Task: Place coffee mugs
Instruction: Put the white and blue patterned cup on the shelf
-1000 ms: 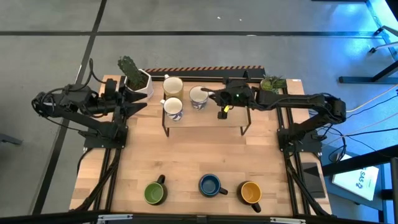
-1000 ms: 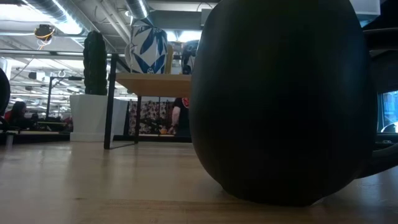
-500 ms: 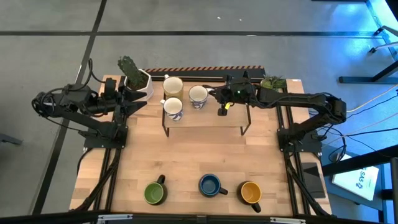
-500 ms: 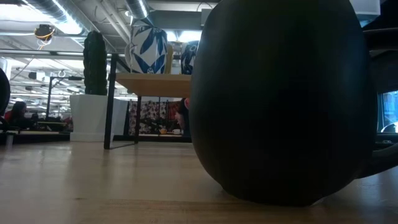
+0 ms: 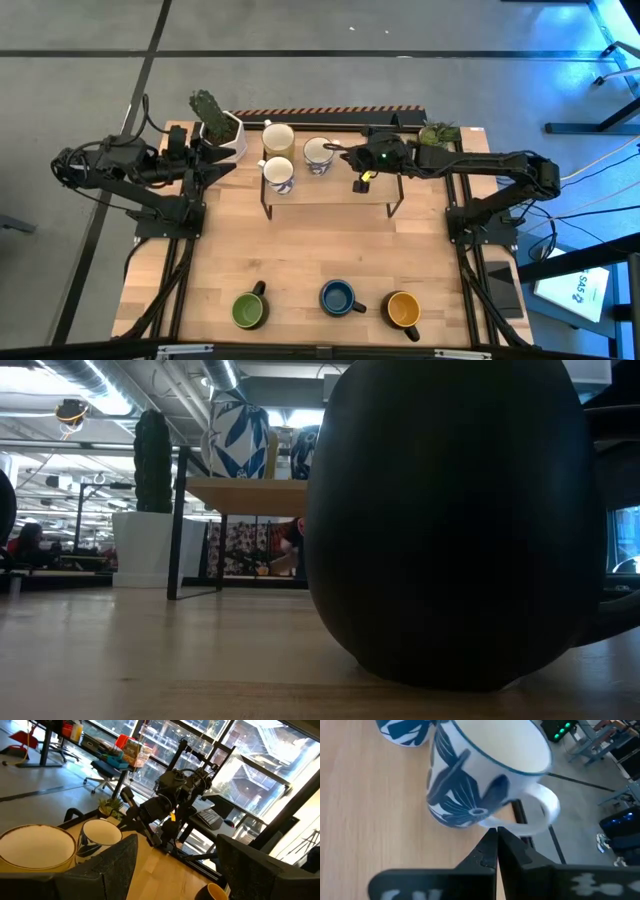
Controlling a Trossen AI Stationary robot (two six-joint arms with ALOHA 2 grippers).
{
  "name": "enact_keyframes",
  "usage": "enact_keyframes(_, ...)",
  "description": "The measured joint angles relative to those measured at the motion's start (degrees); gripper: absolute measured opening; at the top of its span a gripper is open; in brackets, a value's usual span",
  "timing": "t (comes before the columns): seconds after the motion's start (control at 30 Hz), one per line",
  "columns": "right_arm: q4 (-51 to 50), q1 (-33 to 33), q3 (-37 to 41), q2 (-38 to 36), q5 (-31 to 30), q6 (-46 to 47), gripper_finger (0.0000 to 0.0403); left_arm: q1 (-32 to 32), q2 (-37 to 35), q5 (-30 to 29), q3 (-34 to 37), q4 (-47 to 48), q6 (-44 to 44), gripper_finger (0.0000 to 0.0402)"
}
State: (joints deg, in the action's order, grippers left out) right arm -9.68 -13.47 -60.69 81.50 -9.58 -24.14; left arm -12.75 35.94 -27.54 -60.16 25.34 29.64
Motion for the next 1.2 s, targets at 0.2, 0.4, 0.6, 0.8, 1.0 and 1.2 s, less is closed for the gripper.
enact_keyframes(0.2,3.6,-0.1,0.0,2.3,-0.5,-1.9,0.0,0.0,0.0,0.0,0.0,0.1,0.0,0.0263)
enact_keyframes(0.4,6.4,-1.6,-0.1,4.0,-2.6,-3.6,0.0,0.0,0.0,-0.1,0.0,0.1,-0.1,0.0263)
enact_keyframes(0.6,8.3,-4.8,0.0,5.1,-1.7,-4.9,0.0,0.0,-0.4,-0.4,0.0,1.1,-0.2,0.0263)
enact_keyframes(0.8,13.3,-6.1,0.0,5.6,1.2,-6.3,0.0,0.0,-0.5,-0.6,0.0,1.4,-0.2,0.0263)
enact_keyframes(1.0,12.8,-6.1,0.0,5.4,0.7,-7.6,0.0,0.0,-0.5,-0.6,0.0,1.4,0.0,0.0263)
enact_keyframes(1.2,8.3,-6.0,0.0,4.1,0.6,-7.4,0.0,0.0,-0.5,-0.5,0.0,1.3,0.2,0.0263)
